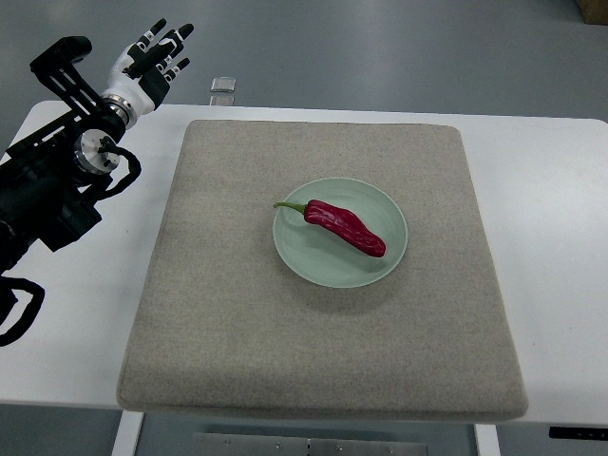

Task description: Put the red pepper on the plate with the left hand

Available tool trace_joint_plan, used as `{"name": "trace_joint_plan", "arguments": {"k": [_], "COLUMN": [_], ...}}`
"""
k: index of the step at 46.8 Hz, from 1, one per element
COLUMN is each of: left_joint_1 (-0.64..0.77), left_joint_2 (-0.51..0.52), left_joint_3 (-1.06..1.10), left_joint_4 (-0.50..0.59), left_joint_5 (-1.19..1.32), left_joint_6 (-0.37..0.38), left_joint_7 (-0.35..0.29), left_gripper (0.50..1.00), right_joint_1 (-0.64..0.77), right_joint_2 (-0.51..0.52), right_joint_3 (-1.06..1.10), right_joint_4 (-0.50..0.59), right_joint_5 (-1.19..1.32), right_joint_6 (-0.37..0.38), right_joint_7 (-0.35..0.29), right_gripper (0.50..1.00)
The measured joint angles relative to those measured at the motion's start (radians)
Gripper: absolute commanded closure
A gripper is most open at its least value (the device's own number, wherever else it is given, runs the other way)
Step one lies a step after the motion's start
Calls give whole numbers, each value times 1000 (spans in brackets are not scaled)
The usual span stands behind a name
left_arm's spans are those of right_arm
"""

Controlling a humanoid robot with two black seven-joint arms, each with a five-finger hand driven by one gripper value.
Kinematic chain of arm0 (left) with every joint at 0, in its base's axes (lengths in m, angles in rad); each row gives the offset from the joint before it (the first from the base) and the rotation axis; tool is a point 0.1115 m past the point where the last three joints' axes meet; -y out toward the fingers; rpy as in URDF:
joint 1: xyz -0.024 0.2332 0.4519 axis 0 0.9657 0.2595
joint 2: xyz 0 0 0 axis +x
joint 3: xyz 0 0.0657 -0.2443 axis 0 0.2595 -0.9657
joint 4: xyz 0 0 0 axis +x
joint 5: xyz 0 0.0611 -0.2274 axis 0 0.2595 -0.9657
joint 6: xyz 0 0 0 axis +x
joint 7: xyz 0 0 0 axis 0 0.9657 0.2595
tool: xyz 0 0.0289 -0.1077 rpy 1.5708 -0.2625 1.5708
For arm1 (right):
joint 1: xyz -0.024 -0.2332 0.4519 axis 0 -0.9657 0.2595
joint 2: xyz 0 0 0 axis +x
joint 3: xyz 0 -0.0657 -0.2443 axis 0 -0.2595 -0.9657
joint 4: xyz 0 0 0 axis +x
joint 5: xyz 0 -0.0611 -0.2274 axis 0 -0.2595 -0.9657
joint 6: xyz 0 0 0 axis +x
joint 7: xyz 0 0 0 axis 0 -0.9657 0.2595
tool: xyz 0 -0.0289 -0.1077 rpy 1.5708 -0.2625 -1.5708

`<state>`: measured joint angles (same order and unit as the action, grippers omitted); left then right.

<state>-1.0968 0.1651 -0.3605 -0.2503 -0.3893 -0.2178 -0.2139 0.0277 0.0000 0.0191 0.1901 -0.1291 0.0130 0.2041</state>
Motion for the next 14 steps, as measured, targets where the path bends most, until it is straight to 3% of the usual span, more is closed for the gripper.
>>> {"name": "trace_joint_plan", "arguments": {"k": [14], "left_joint_1": [-9], "left_joint_2": [-1], "left_joint_3": [0], "left_joint_4": [0], "left_joint_5": [1], "left_joint_6": [-3], "left_joint_7": [-1], "left_gripper": [510], "right_joint_1": [-6], "right_joint_2": [0], "right_joint_3": [-5], "right_joint_4": [-1], "right_joint_5": [0], "right_joint_6": [1], "right_joint_7": [3], "right_gripper": [572]}}
